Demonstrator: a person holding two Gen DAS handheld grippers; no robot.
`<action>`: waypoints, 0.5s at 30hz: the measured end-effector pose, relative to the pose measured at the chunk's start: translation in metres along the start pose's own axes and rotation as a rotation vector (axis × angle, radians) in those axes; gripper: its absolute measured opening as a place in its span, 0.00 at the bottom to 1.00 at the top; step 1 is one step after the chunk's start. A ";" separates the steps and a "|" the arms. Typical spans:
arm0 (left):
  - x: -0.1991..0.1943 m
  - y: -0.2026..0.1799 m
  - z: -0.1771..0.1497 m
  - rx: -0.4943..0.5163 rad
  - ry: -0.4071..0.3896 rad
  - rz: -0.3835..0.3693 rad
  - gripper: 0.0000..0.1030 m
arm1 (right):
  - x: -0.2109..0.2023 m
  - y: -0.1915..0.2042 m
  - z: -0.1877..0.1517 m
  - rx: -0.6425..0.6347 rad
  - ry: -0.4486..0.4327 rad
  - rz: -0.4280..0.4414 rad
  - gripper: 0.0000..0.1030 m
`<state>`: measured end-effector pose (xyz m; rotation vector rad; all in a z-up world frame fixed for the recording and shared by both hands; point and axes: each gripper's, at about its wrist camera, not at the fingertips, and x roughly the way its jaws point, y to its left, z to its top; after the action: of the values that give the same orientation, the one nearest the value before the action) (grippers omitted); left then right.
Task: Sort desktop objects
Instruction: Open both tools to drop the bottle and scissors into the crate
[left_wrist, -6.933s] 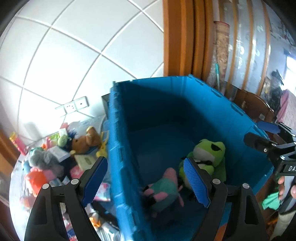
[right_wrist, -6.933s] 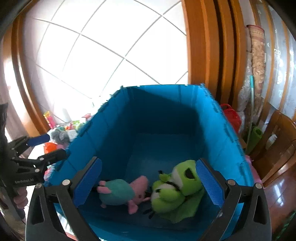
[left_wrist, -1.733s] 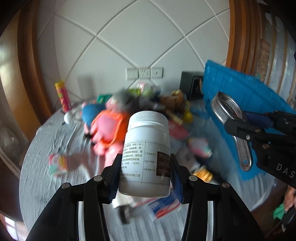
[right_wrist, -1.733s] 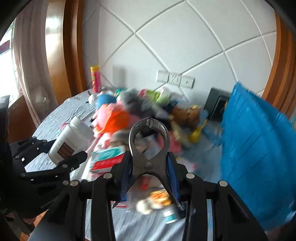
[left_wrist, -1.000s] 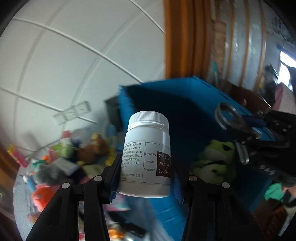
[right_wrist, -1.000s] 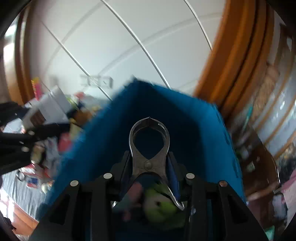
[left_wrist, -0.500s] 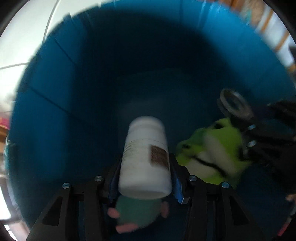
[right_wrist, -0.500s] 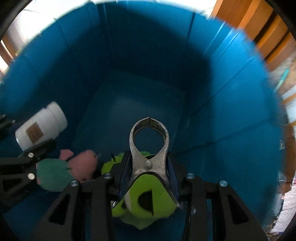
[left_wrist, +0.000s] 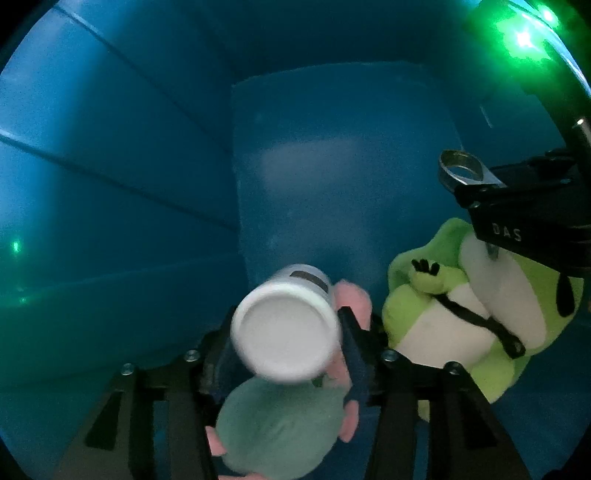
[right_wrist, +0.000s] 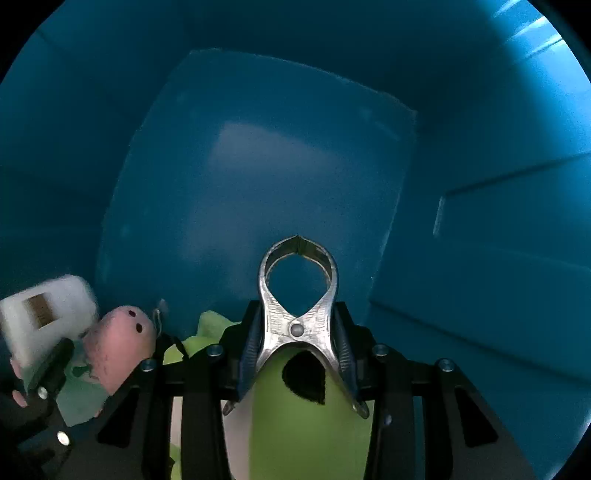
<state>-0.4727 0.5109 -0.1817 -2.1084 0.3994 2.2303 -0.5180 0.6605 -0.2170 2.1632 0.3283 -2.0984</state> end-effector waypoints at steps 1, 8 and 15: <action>-0.001 0.000 0.000 0.001 -0.004 -0.001 0.60 | 0.000 0.001 0.001 -0.001 -0.001 -0.003 0.37; -0.008 -0.004 -0.003 -0.010 -0.009 -0.003 0.61 | 0.013 0.012 0.000 -0.036 0.016 -0.042 0.38; -0.041 -0.003 -0.006 -0.022 -0.086 -0.049 0.66 | -0.001 0.009 0.005 0.010 -0.028 0.003 0.60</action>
<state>-0.4627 0.5185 -0.1418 -2.0005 0.3174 2.2985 -0.5205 0.6510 -0.2168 2.1358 0.3125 -2.1310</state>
